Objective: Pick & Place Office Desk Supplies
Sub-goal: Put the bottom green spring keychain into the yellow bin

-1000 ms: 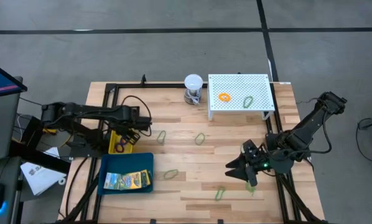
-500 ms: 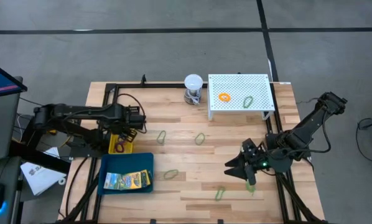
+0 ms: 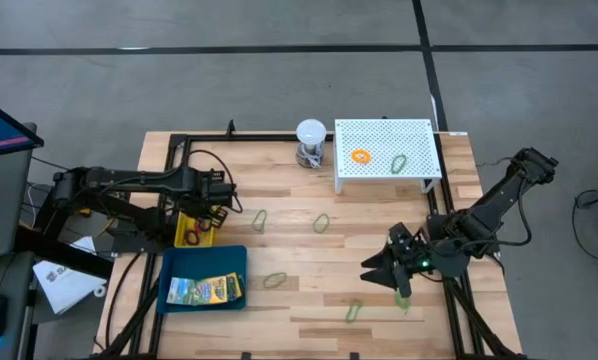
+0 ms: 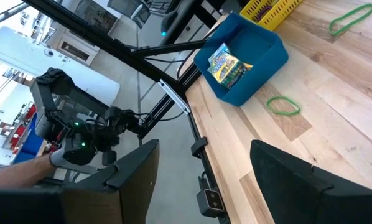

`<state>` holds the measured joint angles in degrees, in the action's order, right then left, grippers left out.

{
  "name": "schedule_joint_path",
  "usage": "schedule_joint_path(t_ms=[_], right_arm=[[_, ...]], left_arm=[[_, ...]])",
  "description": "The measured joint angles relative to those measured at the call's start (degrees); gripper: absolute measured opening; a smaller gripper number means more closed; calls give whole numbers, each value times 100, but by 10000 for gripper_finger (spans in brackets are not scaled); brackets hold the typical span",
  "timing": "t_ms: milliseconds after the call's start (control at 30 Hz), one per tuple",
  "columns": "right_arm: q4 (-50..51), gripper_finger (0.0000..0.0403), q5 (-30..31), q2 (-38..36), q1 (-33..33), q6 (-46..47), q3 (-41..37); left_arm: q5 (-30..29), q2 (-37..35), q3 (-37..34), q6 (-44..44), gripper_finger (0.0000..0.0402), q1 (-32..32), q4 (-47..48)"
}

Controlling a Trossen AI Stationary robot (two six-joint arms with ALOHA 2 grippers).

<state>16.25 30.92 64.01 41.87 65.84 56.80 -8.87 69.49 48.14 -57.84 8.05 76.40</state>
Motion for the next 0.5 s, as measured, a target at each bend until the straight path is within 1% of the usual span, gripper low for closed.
schedule_joint_path(t_ms=[67,167,233,367,500], right_arm=[[0,249,-1,-1,0,2,0],[40,249,-2,0,2,62,2],[378,249,-72,-2,26,427,2],[1778,249,-392,7,291,1617,2],[3320,249,-807,180,849,3464,-2]], left_arm=[[54,0,0,73,21,0,-127],[352,0,0,331,42,-11,-559],[590,-22,-2,475,58,-61,-904],[659,-138,0,464,94,-248,-1567],[637,-322,0,228,126,-392,-2118]])
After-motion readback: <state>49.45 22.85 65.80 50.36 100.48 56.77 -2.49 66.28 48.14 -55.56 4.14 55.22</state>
